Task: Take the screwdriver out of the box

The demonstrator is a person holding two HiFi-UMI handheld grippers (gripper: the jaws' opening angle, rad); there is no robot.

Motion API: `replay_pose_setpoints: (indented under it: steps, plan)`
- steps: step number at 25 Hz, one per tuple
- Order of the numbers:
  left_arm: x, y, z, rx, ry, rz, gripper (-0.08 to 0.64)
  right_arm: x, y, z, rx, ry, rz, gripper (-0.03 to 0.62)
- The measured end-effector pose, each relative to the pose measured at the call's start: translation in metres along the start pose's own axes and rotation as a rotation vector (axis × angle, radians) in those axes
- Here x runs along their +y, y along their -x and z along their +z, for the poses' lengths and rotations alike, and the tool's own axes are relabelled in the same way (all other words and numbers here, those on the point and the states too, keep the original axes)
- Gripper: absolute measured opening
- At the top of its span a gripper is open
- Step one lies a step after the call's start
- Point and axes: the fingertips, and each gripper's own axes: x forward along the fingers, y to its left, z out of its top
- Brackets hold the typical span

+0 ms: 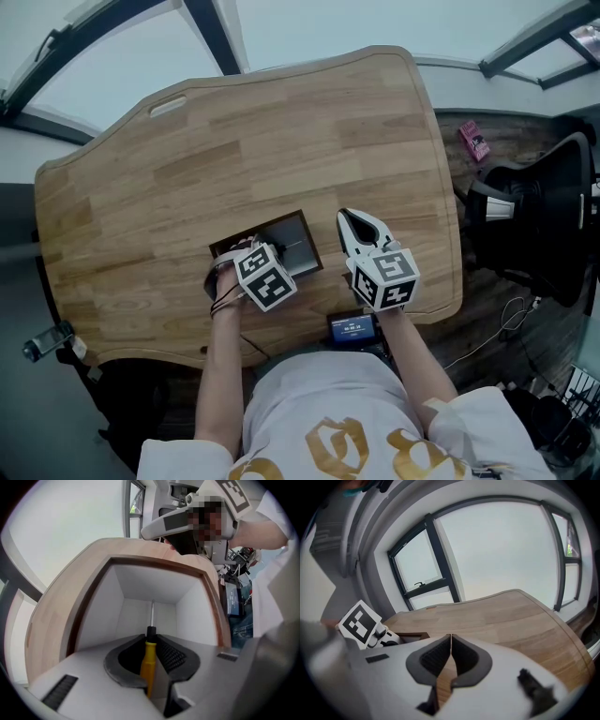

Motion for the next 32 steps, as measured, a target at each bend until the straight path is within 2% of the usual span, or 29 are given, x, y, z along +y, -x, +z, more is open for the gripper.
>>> replay_pose_setpoints:
  steps: [7, 18, 32]
  plan:
    - [0.0, 0.005, -0.002, -0.023, 0.042, 0.026, 0.078, 0.005, 0.006, -0.001, -0.007, 0.004, 0.0, 0.032]
    - [0.007, 0.018, 0.003, -0.091, 0.161, 0.052, 0.078, 0.014, 0.009, 0.002, -0.015, 0.016, 0.009, 0.032]
    - [0.007, 0.03, 0.007, -0.152, 0.216, 0.07, 0.078, 0.021, 0.016, 0.003, -0.023, 0.03, 0.019, 0.032]
